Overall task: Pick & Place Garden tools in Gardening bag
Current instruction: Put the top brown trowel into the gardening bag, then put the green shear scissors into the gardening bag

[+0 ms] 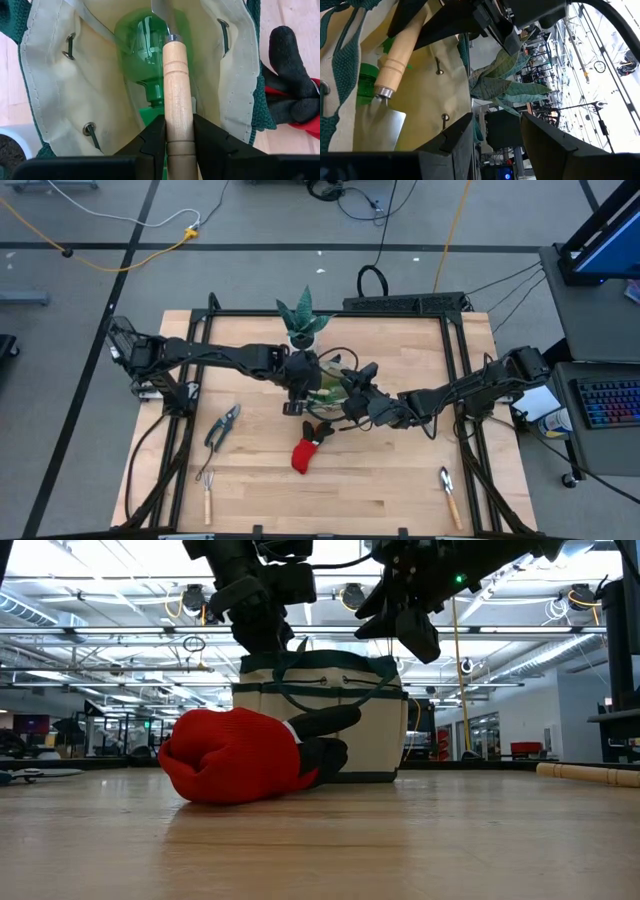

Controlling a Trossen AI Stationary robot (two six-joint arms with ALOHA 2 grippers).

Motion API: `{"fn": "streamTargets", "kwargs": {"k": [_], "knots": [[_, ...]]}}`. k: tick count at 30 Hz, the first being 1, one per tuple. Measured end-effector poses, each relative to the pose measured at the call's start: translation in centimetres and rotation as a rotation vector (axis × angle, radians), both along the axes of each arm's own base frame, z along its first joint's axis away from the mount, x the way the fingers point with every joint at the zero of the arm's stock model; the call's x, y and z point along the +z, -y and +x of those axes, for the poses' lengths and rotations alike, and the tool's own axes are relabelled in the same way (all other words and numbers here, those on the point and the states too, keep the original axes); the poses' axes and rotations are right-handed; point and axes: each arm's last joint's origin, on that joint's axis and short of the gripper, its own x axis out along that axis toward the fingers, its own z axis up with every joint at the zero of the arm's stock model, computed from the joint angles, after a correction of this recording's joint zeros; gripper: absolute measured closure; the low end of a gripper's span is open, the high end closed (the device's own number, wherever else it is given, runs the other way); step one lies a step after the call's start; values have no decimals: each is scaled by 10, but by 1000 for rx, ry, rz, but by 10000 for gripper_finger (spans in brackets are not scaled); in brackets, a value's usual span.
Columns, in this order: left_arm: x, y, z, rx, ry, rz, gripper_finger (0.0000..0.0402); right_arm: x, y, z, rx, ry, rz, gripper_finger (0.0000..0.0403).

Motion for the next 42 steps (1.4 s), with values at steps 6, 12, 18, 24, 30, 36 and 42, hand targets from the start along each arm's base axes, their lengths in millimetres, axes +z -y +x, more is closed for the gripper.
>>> {"fn": "streamTargets", "kwargs": {"k": [6, 12, 18, 24, 30, 36, 42], "knots": [[0, 0, 0, -2, -1, 1, 311, 0, 0, 0, 0, 0, 0, 248], [0, 0, 0, -17, -2, 11, 259, 0, 0, 0, 0, 0, 0, 248], [0, 0, 0, -35, -1, 21, 211, 0, 0, 0, 0, 0, 0, 248], [2, 0, -1, -26, 5, 34, 215, 0, 0, 0, -1, 1, 1, 248], [6, -1, -3, -16, 10, 54, 239, 0, 0, 0, -5, 14, 15, 248], [17, 0, -8, 5, 50, 65, 245, 0, 0, 0, -8, 17, 23, 248], [29, 2, -17, 5, 63, 65, 245, -2, 0, -1, -26, 51, 74, 248]]}}
